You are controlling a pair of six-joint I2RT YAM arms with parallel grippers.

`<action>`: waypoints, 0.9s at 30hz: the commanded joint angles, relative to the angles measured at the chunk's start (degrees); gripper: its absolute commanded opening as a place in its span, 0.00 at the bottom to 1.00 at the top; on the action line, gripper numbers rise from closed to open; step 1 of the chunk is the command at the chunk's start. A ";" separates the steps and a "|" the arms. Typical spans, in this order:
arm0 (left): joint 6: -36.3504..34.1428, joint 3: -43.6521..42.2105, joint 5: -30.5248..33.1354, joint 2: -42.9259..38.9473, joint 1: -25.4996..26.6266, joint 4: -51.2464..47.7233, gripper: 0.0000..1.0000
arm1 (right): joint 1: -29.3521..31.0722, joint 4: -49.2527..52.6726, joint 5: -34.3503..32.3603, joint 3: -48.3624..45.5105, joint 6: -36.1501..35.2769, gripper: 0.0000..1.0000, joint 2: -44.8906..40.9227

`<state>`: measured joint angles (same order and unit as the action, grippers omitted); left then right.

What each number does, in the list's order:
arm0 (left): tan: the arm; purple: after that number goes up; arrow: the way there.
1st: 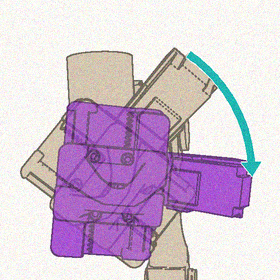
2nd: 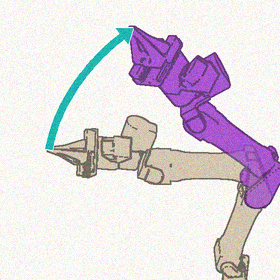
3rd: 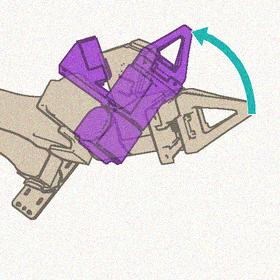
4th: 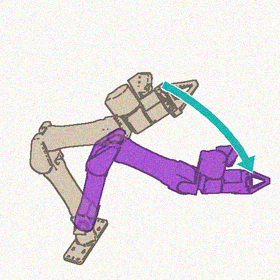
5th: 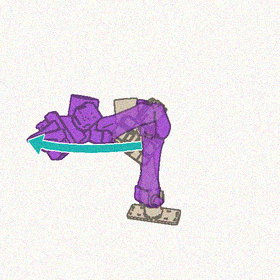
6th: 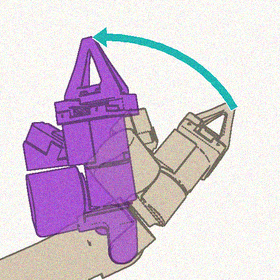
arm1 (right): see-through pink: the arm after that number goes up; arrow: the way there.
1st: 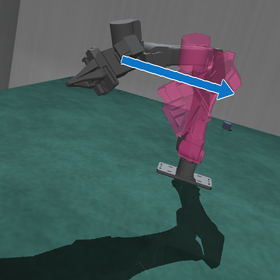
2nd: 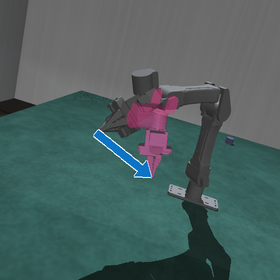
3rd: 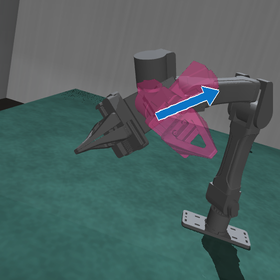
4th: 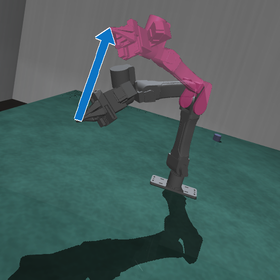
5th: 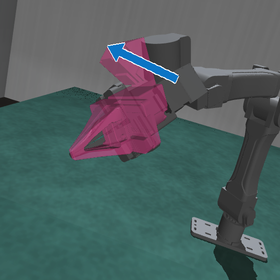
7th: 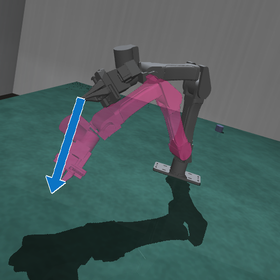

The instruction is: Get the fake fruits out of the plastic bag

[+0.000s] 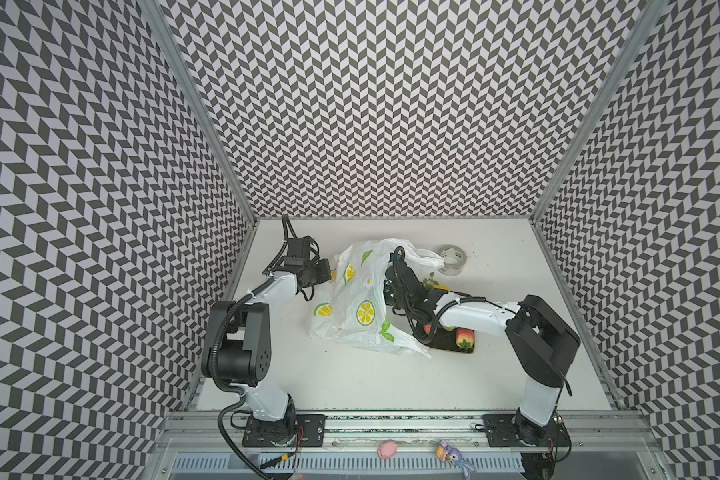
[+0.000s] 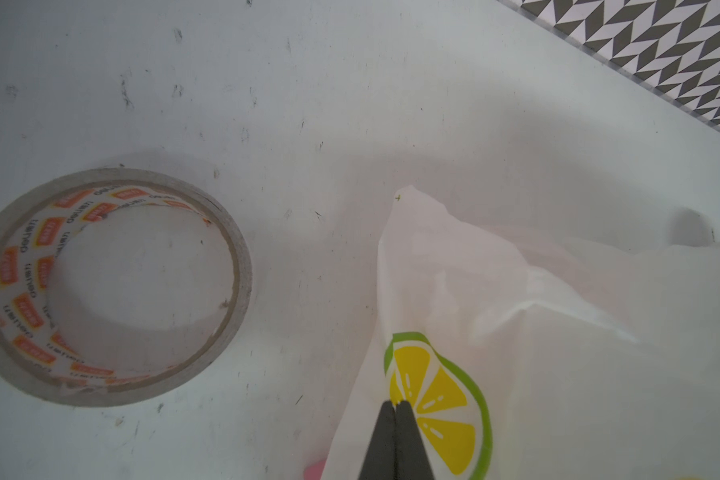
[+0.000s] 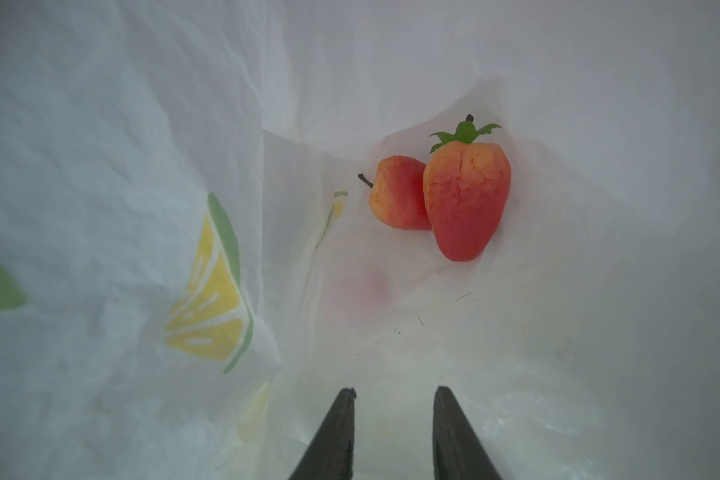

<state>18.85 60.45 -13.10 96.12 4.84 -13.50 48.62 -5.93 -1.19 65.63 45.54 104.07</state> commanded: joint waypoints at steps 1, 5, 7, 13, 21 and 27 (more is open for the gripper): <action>-1.27 0.78 0.59 0.40 -0.51 2.05 0.00 | 0.20 -0.49 0.58 -2.58 -0.30 0.32 -5.30; -1.45 0.90 0.71 0.65 -0.74 2.28 0.00 | 0.25 1.88 0.50 -6.05 -0.88 0.32 -10.77; -1.54 0.89 0.77 0.81 -0.86 2.55 0.00 | 0.16 3.26 0.32 -7.81 -1.19 0.32 -13.66; -1.21 0.89 0.91 1.20 -1.58 3.03 0.00 | -0.28 8.91 0.49 -11.62 -1.31 0.32 -20.58; -1.26 1.13 0.73 1.44 -2.20 3.33 0.00 | -1.29 16.81 -1.44 -15.72 -2.33 0.32 -30.67; -1.95 1.81 0.01 1.41 -2.21 3.01 0.00 | -2.29 17.80 -1.50 -17.71 -2.62 0.38 -33.58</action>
<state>17.72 60.66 -12.78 97.30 2.96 -11.51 46.94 11.31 -1.85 48.34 43.46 71.53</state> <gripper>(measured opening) 0.047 0.381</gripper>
